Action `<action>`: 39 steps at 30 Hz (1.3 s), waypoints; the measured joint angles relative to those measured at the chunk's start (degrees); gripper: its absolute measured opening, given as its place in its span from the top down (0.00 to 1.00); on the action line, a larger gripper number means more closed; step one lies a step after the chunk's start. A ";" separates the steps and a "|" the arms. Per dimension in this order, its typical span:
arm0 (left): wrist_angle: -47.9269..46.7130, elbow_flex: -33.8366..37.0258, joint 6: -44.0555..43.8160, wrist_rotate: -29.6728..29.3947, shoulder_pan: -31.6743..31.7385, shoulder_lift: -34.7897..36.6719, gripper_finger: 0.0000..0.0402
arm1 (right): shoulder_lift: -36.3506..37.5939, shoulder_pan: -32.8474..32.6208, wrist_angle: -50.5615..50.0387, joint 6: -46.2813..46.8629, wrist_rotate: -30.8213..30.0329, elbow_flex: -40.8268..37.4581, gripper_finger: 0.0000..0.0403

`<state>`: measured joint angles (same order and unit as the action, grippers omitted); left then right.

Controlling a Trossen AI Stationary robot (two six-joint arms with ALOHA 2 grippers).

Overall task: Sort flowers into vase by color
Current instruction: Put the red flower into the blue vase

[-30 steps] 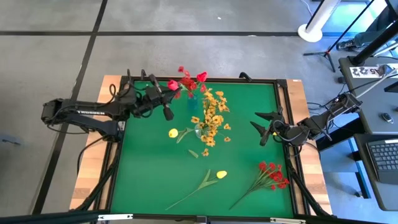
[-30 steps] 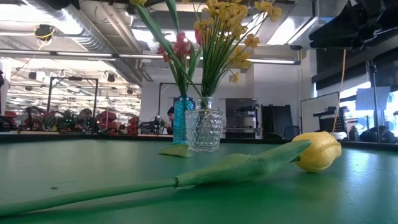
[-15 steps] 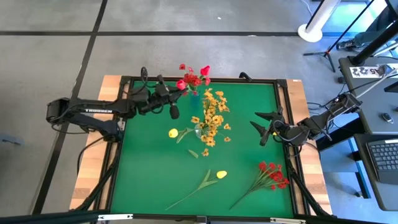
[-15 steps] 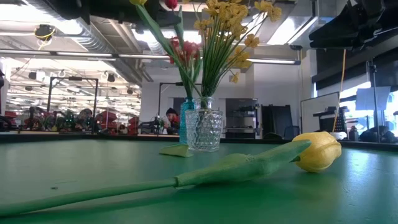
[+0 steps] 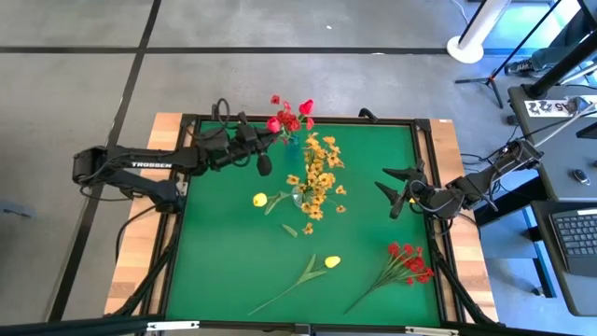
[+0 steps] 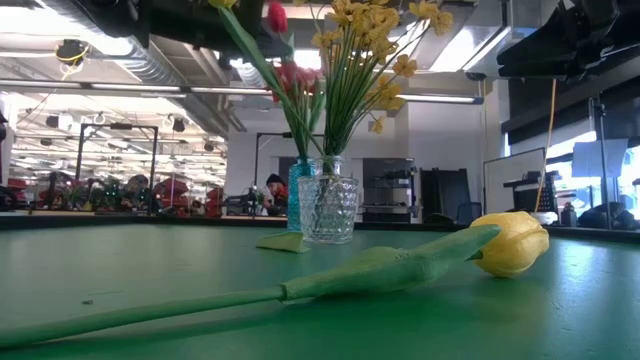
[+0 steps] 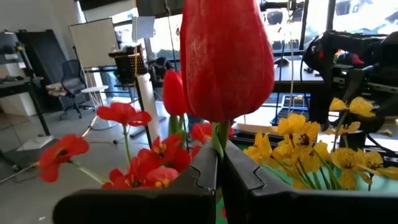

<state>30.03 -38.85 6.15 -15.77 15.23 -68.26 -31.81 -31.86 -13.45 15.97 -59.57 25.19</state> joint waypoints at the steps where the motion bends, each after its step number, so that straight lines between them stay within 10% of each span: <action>1: -0.14 0.00 0.00 0.02 -0.01 -0.05 1.00 | 0.00 0.00 0.00 0.00 0.00 0.00 0.45; 39: -0.52 -1.04 1.40 2.09 0.68 -0.56 0.89 | 0.01 0.01 0.07 0.02 0.02 0.00 0.45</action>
<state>29.51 -39.89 7.55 -13.68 15.91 -68.82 -31.80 -31.84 -13.39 15.99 -59.55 25.19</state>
